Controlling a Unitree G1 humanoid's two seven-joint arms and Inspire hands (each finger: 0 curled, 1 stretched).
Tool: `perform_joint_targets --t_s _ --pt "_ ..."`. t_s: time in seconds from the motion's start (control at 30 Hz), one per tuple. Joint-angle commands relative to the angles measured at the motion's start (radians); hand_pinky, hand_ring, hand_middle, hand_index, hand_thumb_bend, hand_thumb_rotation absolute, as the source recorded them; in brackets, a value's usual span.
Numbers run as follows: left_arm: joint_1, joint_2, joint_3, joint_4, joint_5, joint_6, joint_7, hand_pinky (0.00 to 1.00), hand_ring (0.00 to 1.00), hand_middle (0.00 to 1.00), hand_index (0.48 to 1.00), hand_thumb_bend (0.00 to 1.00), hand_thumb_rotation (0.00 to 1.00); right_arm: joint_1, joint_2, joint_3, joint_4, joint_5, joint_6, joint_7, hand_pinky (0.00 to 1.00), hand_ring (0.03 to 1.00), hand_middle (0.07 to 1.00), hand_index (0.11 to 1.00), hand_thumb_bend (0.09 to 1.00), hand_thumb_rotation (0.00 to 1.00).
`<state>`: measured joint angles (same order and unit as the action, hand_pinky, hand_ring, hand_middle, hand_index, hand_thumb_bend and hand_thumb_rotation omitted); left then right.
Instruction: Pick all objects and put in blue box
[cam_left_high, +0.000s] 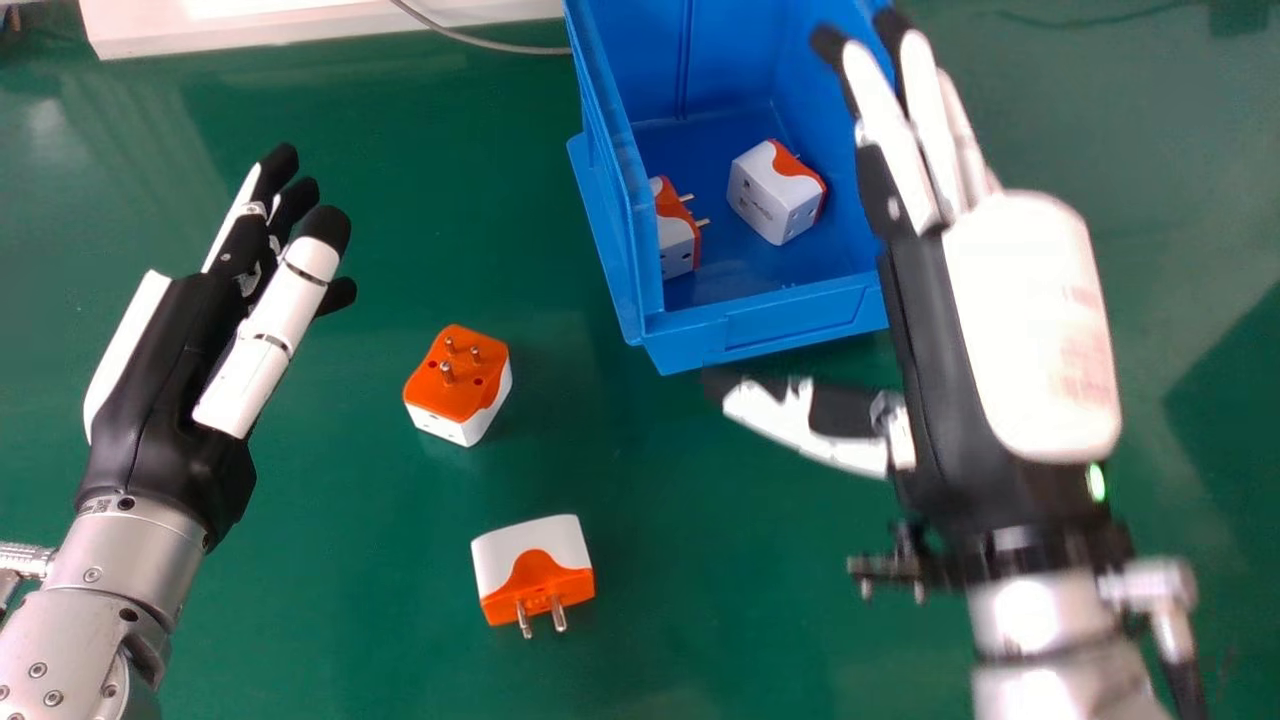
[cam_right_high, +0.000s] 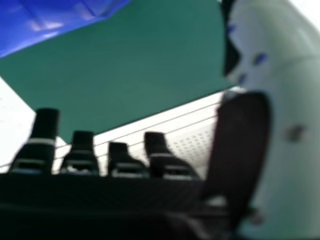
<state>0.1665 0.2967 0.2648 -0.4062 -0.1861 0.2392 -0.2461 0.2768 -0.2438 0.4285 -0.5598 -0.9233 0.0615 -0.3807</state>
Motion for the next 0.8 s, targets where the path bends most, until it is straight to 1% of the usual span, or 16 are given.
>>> perform_joint_targets --t_s 0.0,0.1,0.17,0.23,0.3,0.33,0.4,0.43,0.7,0.77 --pt "-0.003 0.008 0.012 -0.007 -0.004 -0.030 -0.003 0.88 0.95 0.99 0.990 0.50 0.77 0.045 -0.015 -0.010 -0.007 -0.036 -0.064 -0.062 0.76 0.920 0.958 0.895 0.546 0.15" --pt "0.000 0.006 0.012 -0.012 -0.004 -0.030 -0.003 0.88 0.95 0.99 0.989 0.50 0.77 0.094 -0.022 -0.013 0.023 -0.073 -0.102 -0.103 0.74 0.905 0.944 0.884 0.546 0.17" --pt "0.002 0.005 0.010 -0.015 -0.003 -0.029 -0.002 0.88 0.95 0.99 0.989 0.50 0.77 0.119 -0.013 -0.009 0.036 -0.090 -0.115 -0.118 0.72 0.884 0.924 0.870 0.540 0.19" --pt "0.003 0.005 0.009 -0.020 -0.002 -0.027 0.000 0.88 0.95 0.99 0.988 0.50 0.77 0.152 0.007 0.012 0.054 -0.090 -0.131 -0.140 0.71 0.875 0.915 0.863 0.536 0.20" --pt "0.003 0.005 0.008 -0.021 -0.002 -0.027 0.000 0.88 0.95 0.99 0.988 0.50 0.77 0.164 0.017 0.016 0.062 -0.091 -0.141 -0.148 0.70 0.863 0.902 0.852 0.529 0.22" --pt "0.004 0.005 0.008 -0.021 -0.002 -0.027 0.000 0.88 0.95 0.99 0.987 0.50 0.77 0.197 0.023 0.049 0.071 -0.074 -0.163 -0.153 0.69 0.858 0.897 0.848 0.527 0.23" --pt "0.005 0.006 0.007 -0.020 -0.001 -0.028 -0.001 0.88 0.95 0.99 0.988 0.50 0.77 0.247 0.029 0.099 0.082 -0.048 -0.198 -0.150 0.69 0.853 0.889 0.840 0.523 0.24" --pt "0.005 0.006 0.007 -0.019 -0.001 -0.029 -0.001 0.88 0.95 0.99 0.988 0.50 0.77 0.259 0.030 0.110 0.084 -0.042 -0.208 -0.149 0.69 0.850 0.882 0.832 0.519 0.24" --pt "0.009 0.005 0.006 -0.025 -0.001 -0.029 -0.001 0.88 0.95 0.99 0.988 0.50 0.78 0.285 0.029 0.126 0.080 -0.041 -0.231 -0.100 0.67 0.830 0.859 0.813 0.512 0.22" --pt "0.009 0.005 0.006 -0.022 0.000 -0.031 -0.001 0.88 0.95 0.99 0.989 0.50 0.78 0.289 0.024 0.130 0.076 -0.040 -0.233 -0.081 0.67 0.827 0.856 0.811 0.512 0.22"
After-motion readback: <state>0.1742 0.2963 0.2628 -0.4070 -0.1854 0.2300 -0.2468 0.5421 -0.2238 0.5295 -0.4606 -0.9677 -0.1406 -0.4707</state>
